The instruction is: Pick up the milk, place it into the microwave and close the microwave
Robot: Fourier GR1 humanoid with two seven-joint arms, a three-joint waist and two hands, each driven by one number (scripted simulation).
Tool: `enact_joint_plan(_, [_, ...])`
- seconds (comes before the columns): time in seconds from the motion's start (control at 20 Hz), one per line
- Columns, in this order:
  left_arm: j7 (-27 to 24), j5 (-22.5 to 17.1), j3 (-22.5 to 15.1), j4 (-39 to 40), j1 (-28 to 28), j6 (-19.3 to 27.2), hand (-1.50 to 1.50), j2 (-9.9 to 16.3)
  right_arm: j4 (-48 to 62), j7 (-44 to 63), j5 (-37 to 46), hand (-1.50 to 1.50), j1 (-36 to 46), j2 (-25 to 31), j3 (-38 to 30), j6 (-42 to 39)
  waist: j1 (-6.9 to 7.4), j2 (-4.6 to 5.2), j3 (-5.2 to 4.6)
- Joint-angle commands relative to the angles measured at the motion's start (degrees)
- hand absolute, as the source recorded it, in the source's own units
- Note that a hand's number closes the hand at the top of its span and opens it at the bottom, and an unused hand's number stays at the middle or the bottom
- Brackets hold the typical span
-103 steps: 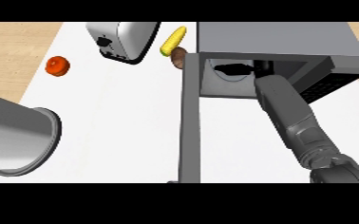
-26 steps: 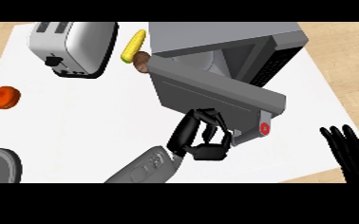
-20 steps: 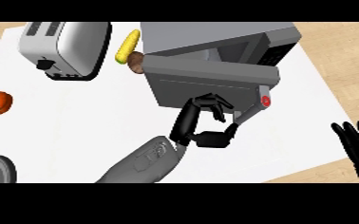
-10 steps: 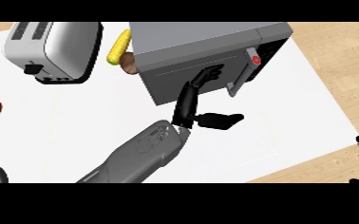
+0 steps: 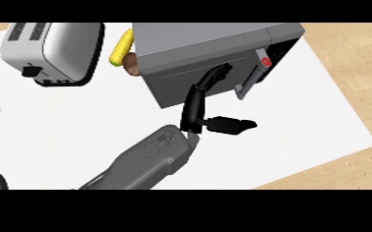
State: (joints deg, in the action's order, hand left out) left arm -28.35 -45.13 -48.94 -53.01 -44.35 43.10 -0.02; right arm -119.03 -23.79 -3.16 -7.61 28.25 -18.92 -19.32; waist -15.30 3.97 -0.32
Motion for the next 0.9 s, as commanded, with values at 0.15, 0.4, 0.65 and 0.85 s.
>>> enact_joint_plan(0.15, [-1.9, -4.0, 2.7, 3.8, -4.6, 1.3, -1.5, 0.0, 1.8, 0.6, -0.3, 1.5, 3.4, 1.3, -1.0, 0.5, -0.47, 0.9, 0.09])
enact_joint_plan(0.4, [-3.4, -5.8, 2.0, 5.1, -5.4, 1.0, -1.5, 0.0, 3.1, 1.4, -0.2, 1.5, 5.7, 2.1, -0.8, 0.6, 0.06, 1.21, 0.1])
enact_joint_plan(0.65, [-5.2, -7.2, 0.9, 3.9, -4.7, 0.2, -1.5, 0.0, 6.8, 3.0, -11.9, -1.5, 5.7, -5.4, 4.6, -2.0, 0.55, 1.87, 0.52])
enact_joint_plan(0.85, [-5.7, -8.7, 1.5, 5.8, -6.0, 0.4, -1.5, 0.0, 9.1, 4.9, -15.5, -1.5, 6.3, -5.4, 5.1, -3.4, 0.39, 1.72, 0.34])
